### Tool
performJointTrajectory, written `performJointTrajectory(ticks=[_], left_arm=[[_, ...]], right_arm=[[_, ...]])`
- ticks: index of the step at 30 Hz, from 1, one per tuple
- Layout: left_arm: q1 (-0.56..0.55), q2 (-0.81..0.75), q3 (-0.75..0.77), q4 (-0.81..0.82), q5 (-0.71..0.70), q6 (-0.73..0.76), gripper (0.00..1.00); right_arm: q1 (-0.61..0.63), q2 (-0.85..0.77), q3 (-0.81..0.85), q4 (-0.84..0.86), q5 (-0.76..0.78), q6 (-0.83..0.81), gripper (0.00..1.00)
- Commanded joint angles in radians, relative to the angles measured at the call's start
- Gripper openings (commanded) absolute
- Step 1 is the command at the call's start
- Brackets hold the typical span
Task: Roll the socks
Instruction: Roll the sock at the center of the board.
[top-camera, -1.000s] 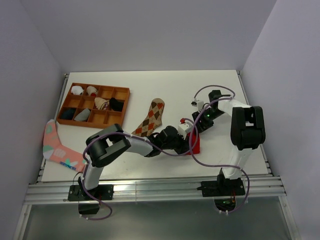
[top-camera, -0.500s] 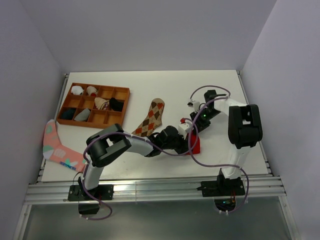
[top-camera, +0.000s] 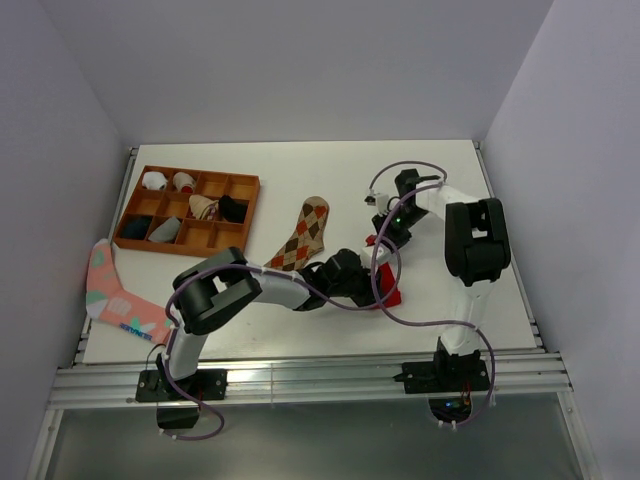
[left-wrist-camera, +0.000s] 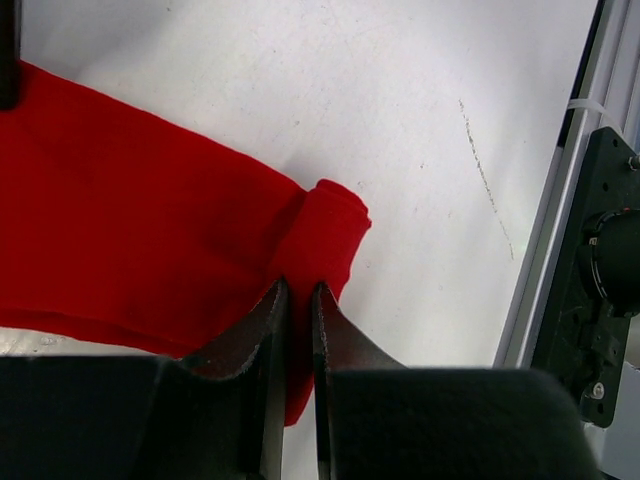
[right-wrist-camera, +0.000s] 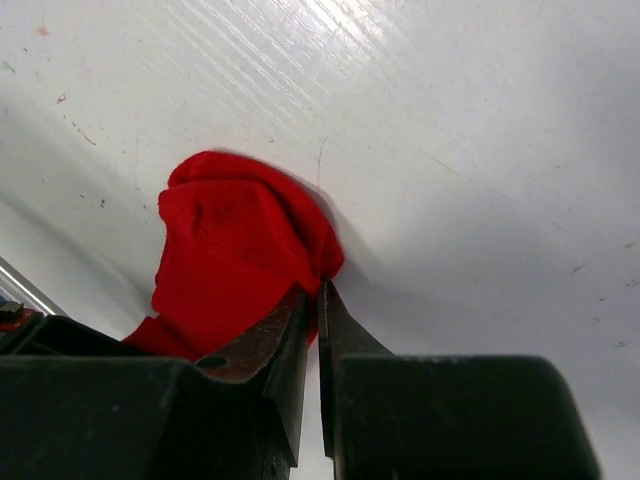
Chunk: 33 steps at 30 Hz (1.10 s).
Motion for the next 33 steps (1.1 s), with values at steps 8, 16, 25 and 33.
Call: performJointTrajectory(ticks=[8,16,25,33], left_arm=[[-0.016,0.094,0.167,-0.330,0.083,0.011,0.00],[-0.006,0.177,0.214,-0.385,0.146,-0.098,0.00],[0.045,0.269,0.155,-0.289,0.291,-0.275,0.00],[0.059,0.346,0.146,-0.282,0.358,-0.381,0.00]], right_arm=[[0.037,0.017,0.096,0.008,0.010,0.020,0.13],[0.037,0.012,0.076,0.024,0.015,0.015,0.12],[0.037,-0.023,0.055,0.050,0.038,0.032,0.22],[0.037,-0.055,0.030,0.065,0.044,0.038,0.46]])
